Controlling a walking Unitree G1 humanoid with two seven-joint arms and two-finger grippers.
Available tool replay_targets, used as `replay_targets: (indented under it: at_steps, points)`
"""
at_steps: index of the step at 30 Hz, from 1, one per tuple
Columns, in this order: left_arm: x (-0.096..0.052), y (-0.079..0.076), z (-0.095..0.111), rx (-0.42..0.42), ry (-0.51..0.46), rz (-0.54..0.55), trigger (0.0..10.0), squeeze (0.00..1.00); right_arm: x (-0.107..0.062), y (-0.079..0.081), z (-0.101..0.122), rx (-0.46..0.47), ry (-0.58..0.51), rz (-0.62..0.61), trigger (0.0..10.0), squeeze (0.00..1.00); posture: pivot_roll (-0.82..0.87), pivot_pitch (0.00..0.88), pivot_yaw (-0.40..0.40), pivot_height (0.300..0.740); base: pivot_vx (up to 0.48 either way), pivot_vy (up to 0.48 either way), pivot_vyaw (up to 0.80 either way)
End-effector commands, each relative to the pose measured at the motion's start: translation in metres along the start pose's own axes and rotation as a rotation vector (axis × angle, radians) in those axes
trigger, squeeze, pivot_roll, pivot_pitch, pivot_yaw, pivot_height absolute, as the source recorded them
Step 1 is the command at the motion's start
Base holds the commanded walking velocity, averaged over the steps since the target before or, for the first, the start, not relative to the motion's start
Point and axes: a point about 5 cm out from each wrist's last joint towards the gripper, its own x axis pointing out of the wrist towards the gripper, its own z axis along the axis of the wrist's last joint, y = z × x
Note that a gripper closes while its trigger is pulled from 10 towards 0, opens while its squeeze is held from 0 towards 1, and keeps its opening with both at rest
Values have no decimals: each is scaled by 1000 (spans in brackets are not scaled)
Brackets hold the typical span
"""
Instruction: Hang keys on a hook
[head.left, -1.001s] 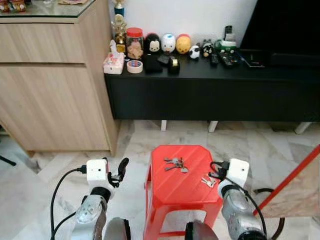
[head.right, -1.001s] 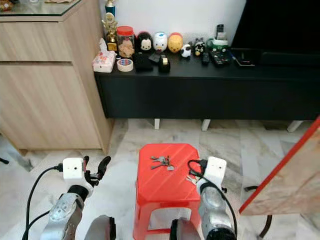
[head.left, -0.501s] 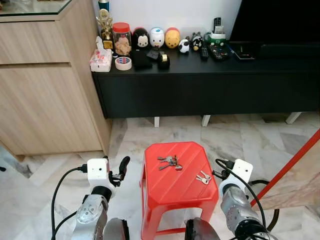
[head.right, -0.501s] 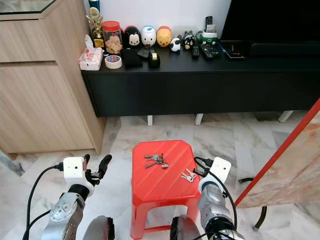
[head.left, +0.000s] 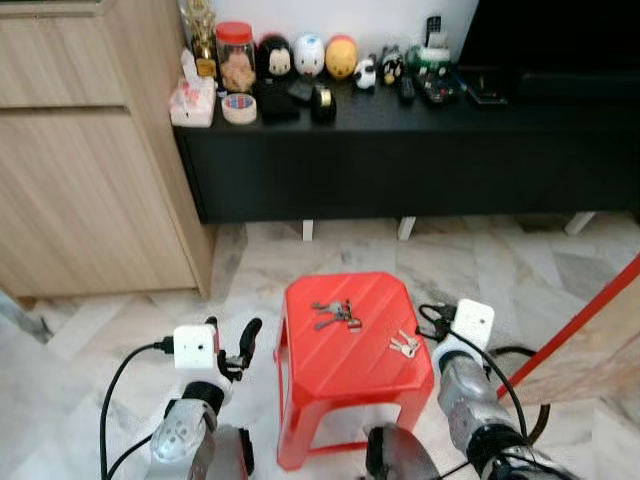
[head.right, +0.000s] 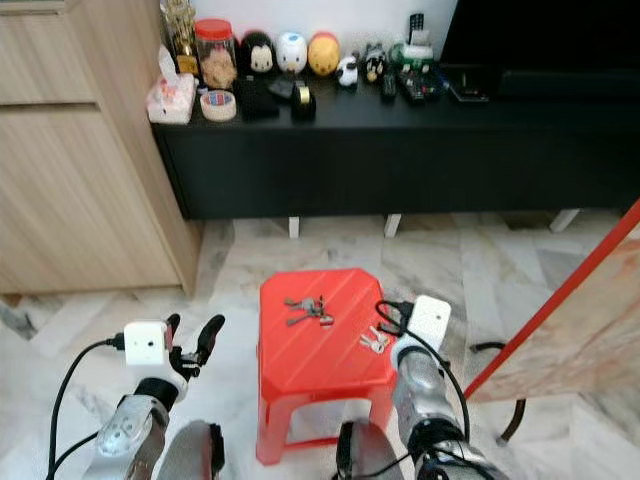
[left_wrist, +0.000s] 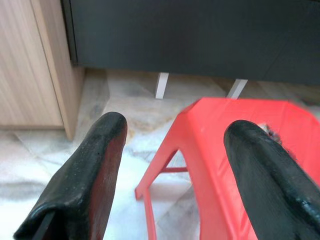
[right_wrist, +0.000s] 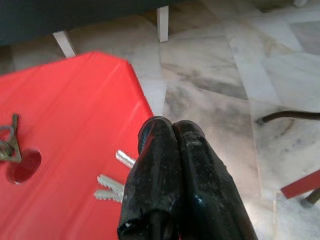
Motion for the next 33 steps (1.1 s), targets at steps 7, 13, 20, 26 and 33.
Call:
replay_targets:
  at_steps: [7,13,20,26,33]
  points:
    - [-9,-1,3,8,18,7,10000,0,-1,-2,-4,-7,5,7,10000,0,68,220,-106,564,0,0,0]
    - [-11,-1,8,11,9,14,10000,0,-1,1,-2,-5,-4,33,10000,0,72,232,-104,564,0,0,0]
    - [-8,-5,14,17,-3,8,10000,0,0,11,7,-30,-62,109,10000,0,68,235,-100,564,0,0,0]
    - [-8,-5,16,18,-7,14,10000,0,-2,27,30,-97,-223,232,10000,0,66,241,-97,564,0,0,0]
    - [-9,-7,16,18,1,9,10000,0,2,26,28,-67,-155,207,10000,0,68,247,-96,564,0,0,0]
